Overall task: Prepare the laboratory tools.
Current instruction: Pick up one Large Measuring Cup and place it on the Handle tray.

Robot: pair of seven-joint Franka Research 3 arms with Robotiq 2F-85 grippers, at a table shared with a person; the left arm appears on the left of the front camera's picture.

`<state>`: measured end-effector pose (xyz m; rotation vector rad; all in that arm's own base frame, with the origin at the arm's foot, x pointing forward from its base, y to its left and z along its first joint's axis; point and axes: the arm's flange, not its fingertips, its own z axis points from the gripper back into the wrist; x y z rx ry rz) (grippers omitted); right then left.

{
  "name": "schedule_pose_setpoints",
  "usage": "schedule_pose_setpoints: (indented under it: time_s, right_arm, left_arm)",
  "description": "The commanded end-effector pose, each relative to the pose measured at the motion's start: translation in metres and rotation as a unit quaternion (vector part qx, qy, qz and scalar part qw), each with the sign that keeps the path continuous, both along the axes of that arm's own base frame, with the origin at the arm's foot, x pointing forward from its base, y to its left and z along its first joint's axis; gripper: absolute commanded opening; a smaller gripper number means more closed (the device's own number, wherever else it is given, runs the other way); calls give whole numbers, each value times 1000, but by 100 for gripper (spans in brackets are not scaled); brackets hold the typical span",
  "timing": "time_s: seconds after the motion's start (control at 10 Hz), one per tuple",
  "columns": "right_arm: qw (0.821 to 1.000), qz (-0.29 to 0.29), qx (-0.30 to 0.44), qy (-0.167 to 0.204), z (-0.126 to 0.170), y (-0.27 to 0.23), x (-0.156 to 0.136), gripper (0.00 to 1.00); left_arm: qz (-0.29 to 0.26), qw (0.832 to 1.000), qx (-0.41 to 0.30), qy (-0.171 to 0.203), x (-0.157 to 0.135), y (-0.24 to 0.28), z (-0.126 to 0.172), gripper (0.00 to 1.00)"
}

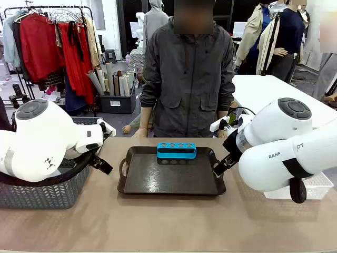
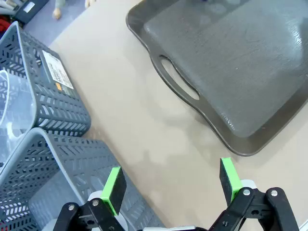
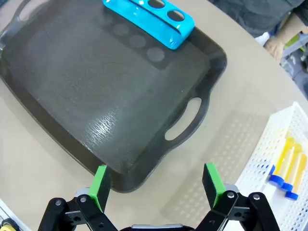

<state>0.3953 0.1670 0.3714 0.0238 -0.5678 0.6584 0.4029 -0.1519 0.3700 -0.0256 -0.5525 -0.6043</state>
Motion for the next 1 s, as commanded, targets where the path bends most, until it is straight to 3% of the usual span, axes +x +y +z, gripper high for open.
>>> schedule_pose_setpoints:
  time_s: [0.0,0.9]
  right_arm:
    - [1000,0,0,0,0,0,0,100]
    - [1000,0,0,0,0,0,0,100]
  left_arm:
    - [0,1000,0,0,0,0,0,100]
    - [0,1000,0,0,0,0,0,100]
